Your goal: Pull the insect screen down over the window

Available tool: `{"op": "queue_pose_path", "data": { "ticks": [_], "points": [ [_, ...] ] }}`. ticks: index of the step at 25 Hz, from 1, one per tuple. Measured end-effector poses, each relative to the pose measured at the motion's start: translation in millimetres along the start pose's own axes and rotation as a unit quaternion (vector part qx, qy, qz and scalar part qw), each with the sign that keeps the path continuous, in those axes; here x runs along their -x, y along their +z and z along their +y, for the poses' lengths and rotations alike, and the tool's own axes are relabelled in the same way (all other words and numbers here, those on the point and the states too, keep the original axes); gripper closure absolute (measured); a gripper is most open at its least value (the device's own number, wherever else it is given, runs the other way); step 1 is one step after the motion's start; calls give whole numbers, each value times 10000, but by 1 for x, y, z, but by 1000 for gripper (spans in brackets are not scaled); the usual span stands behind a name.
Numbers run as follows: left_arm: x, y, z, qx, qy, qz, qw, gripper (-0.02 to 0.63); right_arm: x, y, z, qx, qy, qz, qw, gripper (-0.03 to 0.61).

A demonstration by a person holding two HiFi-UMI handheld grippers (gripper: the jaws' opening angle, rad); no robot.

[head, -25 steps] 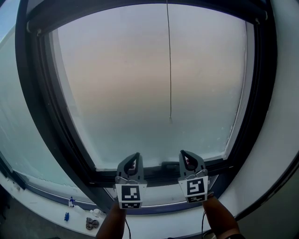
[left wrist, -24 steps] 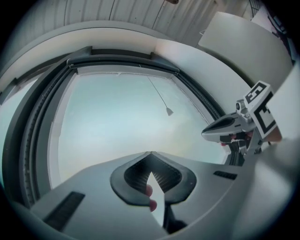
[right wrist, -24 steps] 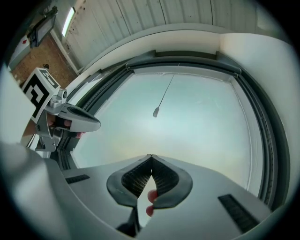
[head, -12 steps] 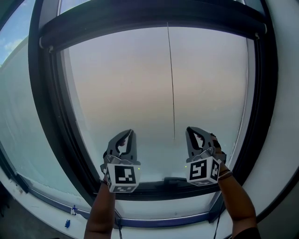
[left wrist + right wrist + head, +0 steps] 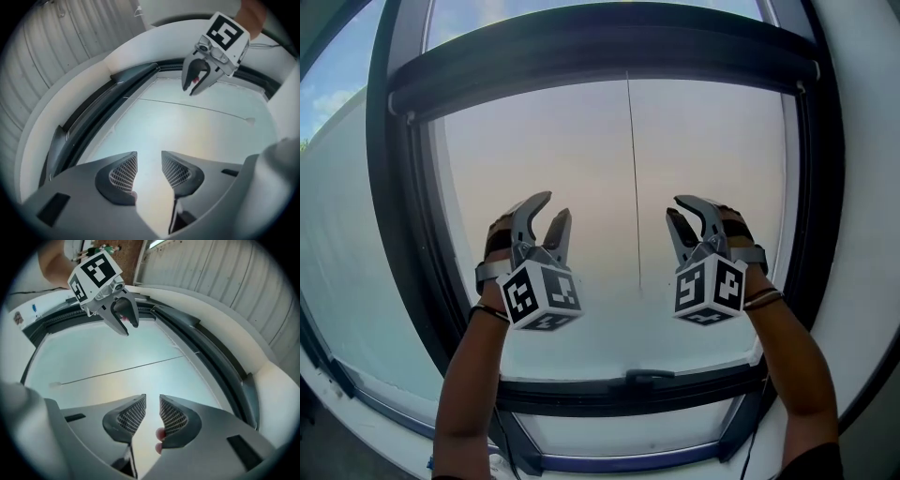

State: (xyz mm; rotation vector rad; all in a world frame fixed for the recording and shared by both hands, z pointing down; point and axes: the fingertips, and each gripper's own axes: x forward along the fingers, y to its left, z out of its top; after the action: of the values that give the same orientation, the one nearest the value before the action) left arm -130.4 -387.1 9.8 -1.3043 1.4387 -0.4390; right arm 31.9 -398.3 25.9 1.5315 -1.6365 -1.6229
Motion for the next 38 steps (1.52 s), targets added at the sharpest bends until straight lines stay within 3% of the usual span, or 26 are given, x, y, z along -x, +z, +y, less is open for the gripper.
{"op": "queue_pose_path", "data": {
  "ticks": [7,15,21,26,32,38],
  "points": [
    [-28,40,56,-1101,520,-136,9925,448,-30,31,-71,912,-510,-80,9945,439],
    [-63,68,114,-1787,880,218,9797,423,-61,51,-136,1963,-1179,77,9734,407],
    [-84,78,141,-1578,913,475,9821,420,-74,55,-165,2107,-1252,323,9690,407],
    [-98,74,148,-1830,901,735,9762,420,-85,54,-171,1996,-1265,438,9707,396],
    [-113,64,149,-2149,915,977,9674,420,-103,54,-181,2287,-1209,653,9638,394],
    [-114,62,149,-2222,737,1141,9655,420,-105,47,-178,2615,-908,791,9577,393]
  ]
}}
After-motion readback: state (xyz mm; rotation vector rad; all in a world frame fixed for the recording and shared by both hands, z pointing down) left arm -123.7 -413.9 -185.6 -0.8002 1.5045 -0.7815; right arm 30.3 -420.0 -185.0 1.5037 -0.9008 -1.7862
